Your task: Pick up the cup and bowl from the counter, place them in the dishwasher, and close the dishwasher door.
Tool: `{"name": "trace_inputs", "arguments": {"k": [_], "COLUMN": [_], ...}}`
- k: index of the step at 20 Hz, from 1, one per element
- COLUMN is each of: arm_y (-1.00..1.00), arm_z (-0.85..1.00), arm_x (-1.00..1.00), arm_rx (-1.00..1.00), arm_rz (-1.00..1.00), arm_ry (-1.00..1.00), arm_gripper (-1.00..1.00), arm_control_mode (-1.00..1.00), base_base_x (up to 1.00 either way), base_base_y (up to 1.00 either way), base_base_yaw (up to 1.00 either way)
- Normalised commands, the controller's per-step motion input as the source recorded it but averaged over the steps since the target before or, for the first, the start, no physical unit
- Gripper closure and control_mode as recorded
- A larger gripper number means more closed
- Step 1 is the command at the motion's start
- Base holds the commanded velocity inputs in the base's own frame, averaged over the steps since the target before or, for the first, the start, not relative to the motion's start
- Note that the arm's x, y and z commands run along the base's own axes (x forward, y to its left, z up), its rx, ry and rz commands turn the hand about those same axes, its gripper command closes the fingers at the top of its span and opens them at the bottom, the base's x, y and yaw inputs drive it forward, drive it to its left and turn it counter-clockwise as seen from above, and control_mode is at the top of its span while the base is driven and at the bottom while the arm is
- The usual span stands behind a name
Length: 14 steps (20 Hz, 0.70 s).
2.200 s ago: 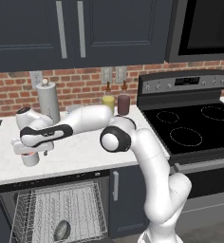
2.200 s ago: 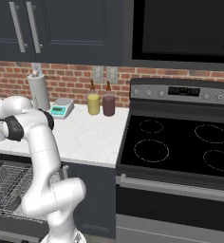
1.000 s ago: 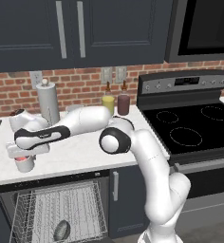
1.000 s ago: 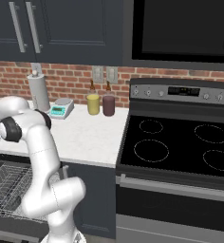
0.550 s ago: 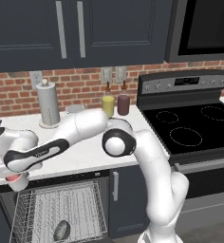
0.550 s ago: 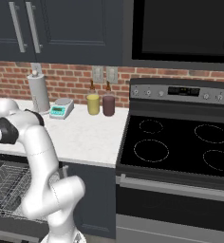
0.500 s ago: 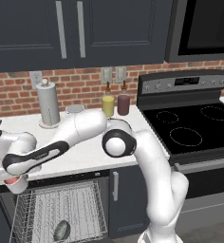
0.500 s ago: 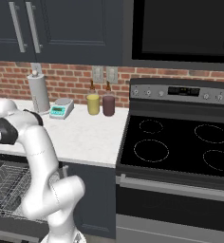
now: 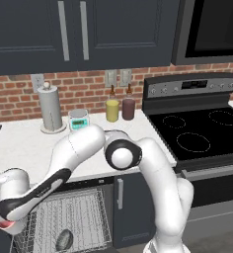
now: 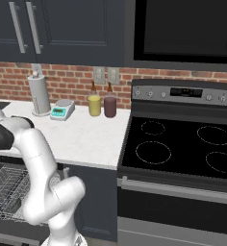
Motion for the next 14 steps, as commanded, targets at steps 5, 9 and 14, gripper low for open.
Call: {"name": "trace_inputs", "arguments": {"k": [5, 9, 14], "arm_y": [-0.16, -0.23, -0.41], "arm_z": [-0.51, -0.51, -0.48], "arm_x": [-0.2, 0.0, 0.0], "arm_rx": [-0.01, -0.03, -0.01], "arm_rz": [0.0, 0.0, 0.0], "arm_ry": [-0.13, -0.04, 0.0], "arm_gripper": [1.0, 1.0, 1.0], "arm_control_mode": [-1.0, -1.0, -1.0], "base_base_x": [0.0, 0.0, 0.0], "base_base_y": [0.0, 0.0, 0.0], "base_base_yaw": [0.0, 0.0, 0.0]}}
